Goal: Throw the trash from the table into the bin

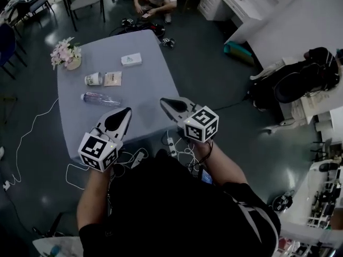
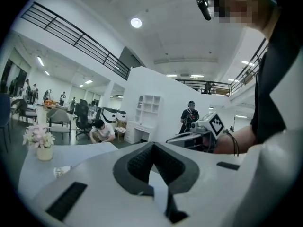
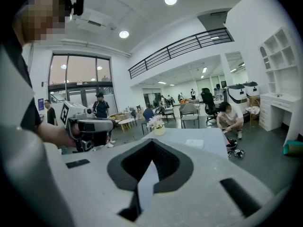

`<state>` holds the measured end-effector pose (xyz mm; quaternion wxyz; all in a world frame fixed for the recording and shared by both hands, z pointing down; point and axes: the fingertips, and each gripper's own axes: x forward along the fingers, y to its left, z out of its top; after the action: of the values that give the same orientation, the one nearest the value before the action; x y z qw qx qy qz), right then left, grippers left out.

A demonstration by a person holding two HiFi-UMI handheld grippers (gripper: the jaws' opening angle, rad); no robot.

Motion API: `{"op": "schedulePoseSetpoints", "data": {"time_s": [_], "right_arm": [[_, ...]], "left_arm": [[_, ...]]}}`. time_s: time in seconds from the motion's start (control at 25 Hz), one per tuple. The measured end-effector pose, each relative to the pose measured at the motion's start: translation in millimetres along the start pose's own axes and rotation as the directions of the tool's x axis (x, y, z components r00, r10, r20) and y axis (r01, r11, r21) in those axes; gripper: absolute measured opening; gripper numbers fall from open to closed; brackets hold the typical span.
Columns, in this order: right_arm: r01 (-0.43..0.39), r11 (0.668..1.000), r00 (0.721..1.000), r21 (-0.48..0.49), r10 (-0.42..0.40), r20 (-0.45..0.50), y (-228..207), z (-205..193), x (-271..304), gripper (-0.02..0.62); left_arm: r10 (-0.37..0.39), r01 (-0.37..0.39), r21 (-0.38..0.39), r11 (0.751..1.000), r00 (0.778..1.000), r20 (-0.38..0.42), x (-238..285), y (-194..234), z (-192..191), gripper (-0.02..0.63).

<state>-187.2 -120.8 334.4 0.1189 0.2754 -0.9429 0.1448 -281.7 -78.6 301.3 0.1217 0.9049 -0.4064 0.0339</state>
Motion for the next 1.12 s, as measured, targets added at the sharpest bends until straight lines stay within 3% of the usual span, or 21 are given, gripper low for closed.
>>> {"op": "schedulePoseSetpoints", "data": {"time_s": [0.32, 0.72, 0.96, 1.12], "right_arm": [[-0.061, 0.997, 0.998, -0.046, 0.06, -0.029, 77.1, 13.4, 69.0, 0.003], [-0.078, 0.993, 0.993, -0.092, 0.069, -0.1, 163.3, -0.5, 140.1, 0.005], [-0.085, 0.99, 0.987, -0.109, 0.069, -0.147, 165.8, -7.6, 165.6, 0.011], [-0.1, 0.987, 0.978, -0.124, 0.075, -0.194, 150.6, -10.8, 181.8, 0.089]], "left_arm": [[0.16, -0.161, 0.008, 0.987, 0.987, 0.028, -96.0, 60.9, -4.0, 0.014], [0.179, -0.178, -0.033, 0.983, 0.984, 0.011, -188.2, 113.9, -23.7, 0.014], [0.208, -0.207, -0.069, 0.976, 0.978, 0.016, -202.6, 131.6, -31.8, 0.014], [0.222, -0.221, -0.09, 0.971, 0.975, 0.004, -197.9, 143.2, -36.3, 0.014]]}}
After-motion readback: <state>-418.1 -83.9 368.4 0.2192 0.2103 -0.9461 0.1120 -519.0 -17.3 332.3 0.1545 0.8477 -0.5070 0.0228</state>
